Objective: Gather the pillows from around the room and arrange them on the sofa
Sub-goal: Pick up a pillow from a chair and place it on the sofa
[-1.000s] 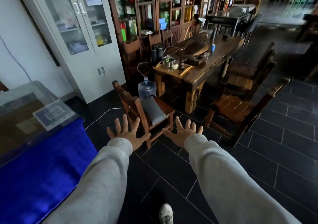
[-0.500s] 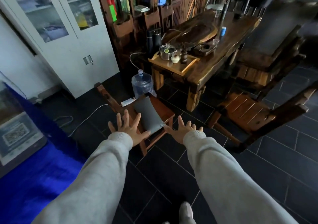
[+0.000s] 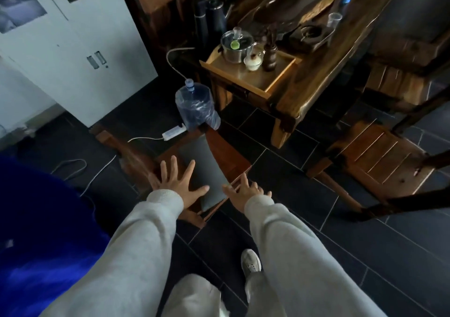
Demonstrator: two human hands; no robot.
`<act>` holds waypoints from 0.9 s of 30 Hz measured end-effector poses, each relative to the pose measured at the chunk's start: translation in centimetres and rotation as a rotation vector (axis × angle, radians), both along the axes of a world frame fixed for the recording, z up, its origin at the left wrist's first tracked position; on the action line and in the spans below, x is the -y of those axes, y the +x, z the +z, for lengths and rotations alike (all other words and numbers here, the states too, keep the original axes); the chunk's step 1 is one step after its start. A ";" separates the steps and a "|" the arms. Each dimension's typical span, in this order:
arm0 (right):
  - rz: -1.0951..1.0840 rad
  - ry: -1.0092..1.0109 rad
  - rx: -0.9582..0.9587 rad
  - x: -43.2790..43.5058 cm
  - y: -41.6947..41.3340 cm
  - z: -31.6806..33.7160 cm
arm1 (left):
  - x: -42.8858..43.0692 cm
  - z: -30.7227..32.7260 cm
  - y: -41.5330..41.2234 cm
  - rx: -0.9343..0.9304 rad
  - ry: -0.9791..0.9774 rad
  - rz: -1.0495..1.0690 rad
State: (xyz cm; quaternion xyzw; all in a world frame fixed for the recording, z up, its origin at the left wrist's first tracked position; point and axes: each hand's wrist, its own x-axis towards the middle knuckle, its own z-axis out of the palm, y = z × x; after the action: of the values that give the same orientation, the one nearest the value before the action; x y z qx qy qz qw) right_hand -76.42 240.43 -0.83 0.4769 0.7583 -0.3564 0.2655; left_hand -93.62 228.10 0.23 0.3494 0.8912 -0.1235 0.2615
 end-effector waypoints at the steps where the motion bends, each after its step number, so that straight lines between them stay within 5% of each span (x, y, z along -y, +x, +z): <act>1: -0.007 -0.021 0.009 -0.1 -0.8 -1.2 | -0.8 -0.7 -1.0 0.013 -0.013 -0.003; 10: -0.274 -0.162 0.105 -0.7 -8.1 -12.9 | -9.9 -9.5 -13.0 0.090 -0.085 -0.169; 21: -0.915 -0.220 -0.056 3.0 -16.2 -30.2 | -14.6 -28.1 -26.3 0.077 -0.158 -0.360; 27: -1.130 -0.180 -0.193 4.5 -16.6 -32.9 | -16.4 -32.6 -29.0 0.232 -0.117 -0.183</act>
State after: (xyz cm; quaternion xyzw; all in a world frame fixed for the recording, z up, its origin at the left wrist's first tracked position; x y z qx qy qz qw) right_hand -93.05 235.96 -33.76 0.7485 0.3736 -0.5478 0.0033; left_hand -122.57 244.52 -32.41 0.4254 0.8106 -0.1574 0.3704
